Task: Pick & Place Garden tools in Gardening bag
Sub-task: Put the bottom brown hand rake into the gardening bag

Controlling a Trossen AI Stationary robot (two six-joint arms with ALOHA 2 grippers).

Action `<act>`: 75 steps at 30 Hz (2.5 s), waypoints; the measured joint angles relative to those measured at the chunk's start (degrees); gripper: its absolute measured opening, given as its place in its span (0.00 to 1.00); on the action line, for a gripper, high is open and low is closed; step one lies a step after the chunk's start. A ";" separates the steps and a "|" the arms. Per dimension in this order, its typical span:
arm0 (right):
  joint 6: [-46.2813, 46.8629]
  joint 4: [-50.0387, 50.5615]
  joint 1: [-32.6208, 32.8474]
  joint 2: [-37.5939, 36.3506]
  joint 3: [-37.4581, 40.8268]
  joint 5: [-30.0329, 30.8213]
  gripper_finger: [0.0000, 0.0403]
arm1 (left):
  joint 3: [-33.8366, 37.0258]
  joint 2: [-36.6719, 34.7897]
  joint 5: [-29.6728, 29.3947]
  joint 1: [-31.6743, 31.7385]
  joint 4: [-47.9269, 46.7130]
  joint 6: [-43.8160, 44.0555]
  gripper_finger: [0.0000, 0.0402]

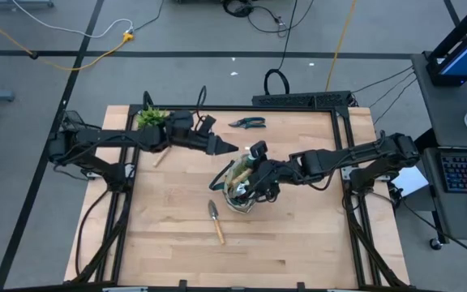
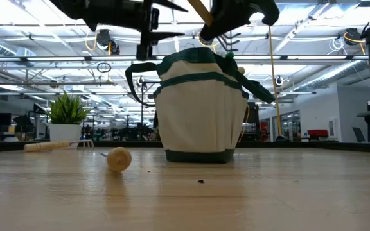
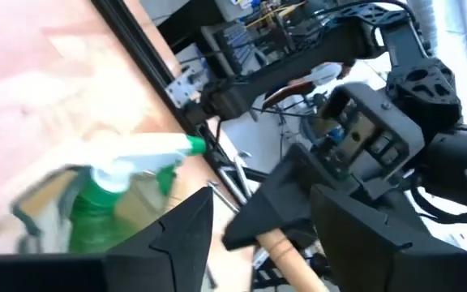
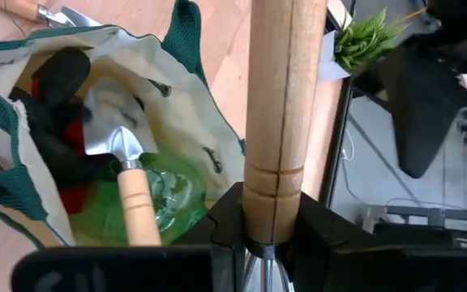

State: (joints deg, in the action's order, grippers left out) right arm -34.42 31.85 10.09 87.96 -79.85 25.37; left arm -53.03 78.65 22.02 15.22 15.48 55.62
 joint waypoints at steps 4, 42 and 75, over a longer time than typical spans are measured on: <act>1.47 0.22 0.02 -0.01 0.00 -0.05 0.12 | 0.02 -0.02 3.51 3.34 0.08 -2.86 0.48; 85.22 -15.83 -3.14 0.09 0.07 -10.02 0.12 | 0.02 -0.02 14.94 25.04 -24.87 -43.14 0.40; 121.18 -5.43 4.92 10.03 0.07 10.43 0.16 | 0.02 -0.02 14.95 27.63 -26.59 -49.44 0.40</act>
State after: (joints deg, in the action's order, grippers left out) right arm 86.76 26.42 15.00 98.00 -79.79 35.80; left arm -53.01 78.63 36.97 42.85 -11.11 6.18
